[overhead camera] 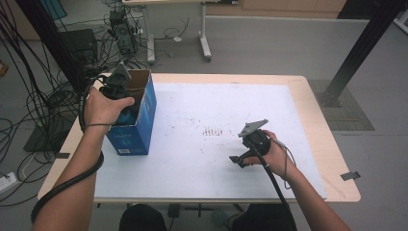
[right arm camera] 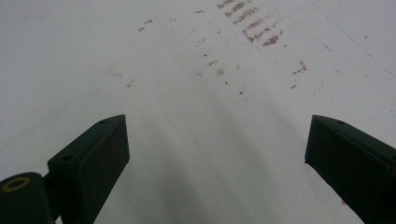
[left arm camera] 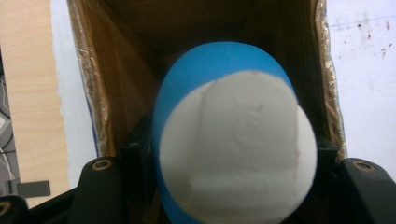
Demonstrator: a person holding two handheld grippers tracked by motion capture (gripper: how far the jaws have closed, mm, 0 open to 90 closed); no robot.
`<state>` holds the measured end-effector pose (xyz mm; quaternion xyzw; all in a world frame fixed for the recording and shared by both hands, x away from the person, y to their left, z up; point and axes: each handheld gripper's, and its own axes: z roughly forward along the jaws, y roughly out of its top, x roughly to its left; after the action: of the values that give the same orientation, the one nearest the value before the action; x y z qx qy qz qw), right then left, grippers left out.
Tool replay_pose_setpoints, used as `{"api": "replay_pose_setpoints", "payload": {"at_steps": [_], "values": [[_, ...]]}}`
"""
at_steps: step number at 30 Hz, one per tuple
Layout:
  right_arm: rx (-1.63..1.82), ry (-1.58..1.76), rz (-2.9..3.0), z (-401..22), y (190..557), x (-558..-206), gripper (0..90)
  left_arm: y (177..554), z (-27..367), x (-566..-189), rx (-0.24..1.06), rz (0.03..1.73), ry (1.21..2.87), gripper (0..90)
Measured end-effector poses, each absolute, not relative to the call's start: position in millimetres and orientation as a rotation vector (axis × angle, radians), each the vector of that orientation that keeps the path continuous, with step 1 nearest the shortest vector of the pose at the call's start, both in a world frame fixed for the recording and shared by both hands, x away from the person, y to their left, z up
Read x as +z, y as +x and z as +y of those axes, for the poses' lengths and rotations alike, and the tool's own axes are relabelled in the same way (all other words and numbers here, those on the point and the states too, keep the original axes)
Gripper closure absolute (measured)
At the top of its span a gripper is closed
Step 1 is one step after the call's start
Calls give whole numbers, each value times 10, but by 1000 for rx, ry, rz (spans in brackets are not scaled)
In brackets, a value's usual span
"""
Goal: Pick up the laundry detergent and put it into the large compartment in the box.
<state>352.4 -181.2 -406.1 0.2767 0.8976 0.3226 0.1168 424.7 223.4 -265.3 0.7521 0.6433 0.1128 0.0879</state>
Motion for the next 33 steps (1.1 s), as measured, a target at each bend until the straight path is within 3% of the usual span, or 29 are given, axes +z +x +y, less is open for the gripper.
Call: {"api": "replay_pose_setpoints", "payload": {"at_steps": [33], "values": [[930, 815, 2634, -1828, 3525, -4081, 61, 4276, 2267, -2717, 330, 1934, 2221, 376]]}}
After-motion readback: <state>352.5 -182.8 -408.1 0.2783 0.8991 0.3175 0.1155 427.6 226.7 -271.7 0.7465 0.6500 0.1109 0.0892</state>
